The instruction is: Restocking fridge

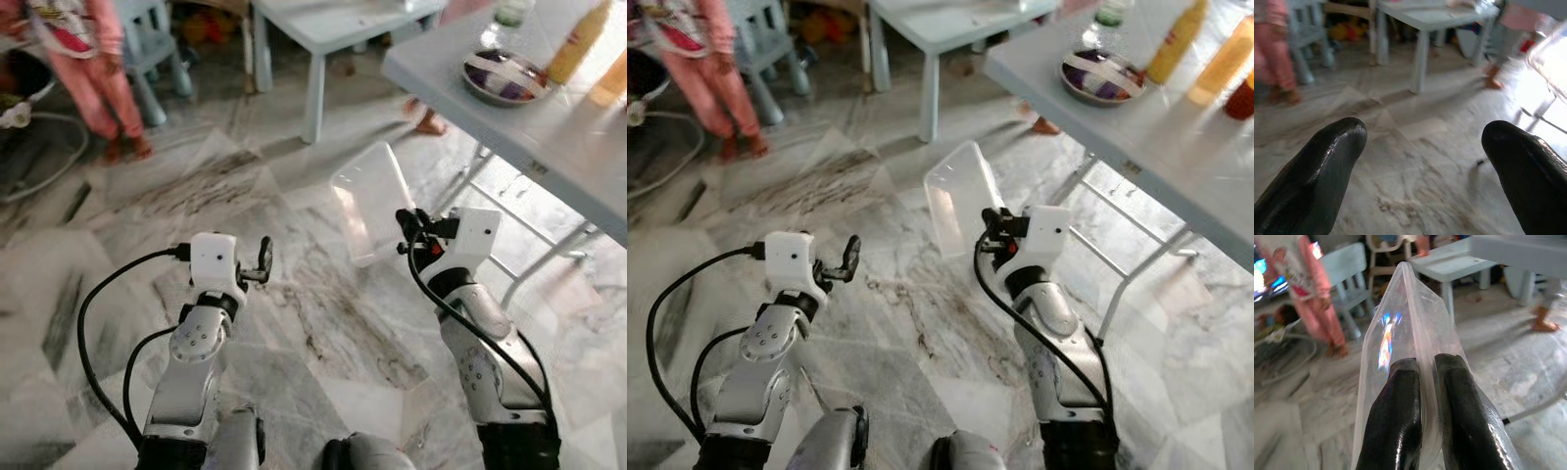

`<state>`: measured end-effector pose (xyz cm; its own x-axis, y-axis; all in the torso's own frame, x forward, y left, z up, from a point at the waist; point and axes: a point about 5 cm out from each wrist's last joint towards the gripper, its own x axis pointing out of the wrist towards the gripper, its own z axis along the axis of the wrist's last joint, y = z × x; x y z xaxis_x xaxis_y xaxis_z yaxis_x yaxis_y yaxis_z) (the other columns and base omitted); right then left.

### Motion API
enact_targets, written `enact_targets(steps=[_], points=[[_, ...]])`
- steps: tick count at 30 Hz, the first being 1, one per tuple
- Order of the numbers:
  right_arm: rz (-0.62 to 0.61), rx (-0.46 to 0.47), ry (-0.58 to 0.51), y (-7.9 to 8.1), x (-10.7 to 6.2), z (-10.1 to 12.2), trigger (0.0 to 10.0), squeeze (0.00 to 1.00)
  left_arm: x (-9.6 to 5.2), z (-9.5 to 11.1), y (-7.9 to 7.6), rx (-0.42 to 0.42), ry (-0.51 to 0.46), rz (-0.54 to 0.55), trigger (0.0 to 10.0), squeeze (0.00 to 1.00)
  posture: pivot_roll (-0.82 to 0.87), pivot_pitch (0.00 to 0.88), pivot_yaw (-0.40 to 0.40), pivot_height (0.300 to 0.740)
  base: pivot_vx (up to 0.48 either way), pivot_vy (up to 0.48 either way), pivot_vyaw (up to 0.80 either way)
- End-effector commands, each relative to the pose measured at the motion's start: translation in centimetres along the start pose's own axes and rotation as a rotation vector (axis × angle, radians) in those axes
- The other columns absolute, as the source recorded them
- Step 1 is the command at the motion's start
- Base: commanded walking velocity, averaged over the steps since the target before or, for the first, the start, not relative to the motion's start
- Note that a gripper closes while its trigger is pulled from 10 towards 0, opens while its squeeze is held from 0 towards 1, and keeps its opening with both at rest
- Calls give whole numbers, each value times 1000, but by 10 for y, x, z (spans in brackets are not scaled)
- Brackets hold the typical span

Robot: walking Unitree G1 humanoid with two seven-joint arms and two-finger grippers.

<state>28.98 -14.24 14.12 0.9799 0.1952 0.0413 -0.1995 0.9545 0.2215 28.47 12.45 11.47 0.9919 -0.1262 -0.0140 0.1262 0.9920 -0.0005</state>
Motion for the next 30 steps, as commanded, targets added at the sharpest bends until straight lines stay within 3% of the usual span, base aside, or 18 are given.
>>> enact_targets(steps=[1,7,13,17,25,30], points=[[37,9,17,8,-2,-7,10000,0,-5,-11,6,12,42,30,10000,0,138,157,-77,740,0,0,800],[56,-28,26,9,-5,-16,10000,0,-14,-23,-1,-17,66,29,10000,0,140,153,-79,740,0,0,797],[65,-69,19,9,-7,-18,10000,0,-14,-26,3,-11,70,30,10000,0,141,145,-87,740,0,0,790],[56,-106,18,2,-9,-20,10000,0,-20,-29,16,4,62,39,10000,0,126,140,-85,740,0,0,784],[11,-200,-1,-20,-25,-16,10000,0,-53,-41,43,42,100,50,10000,0,126,106,-71,740,0,0,777],[-20,-217,3,-31,-32,-17,10000,0,-63,-42,48,19,99,50,10000,0,134,58,-62,740,0,0,770]])
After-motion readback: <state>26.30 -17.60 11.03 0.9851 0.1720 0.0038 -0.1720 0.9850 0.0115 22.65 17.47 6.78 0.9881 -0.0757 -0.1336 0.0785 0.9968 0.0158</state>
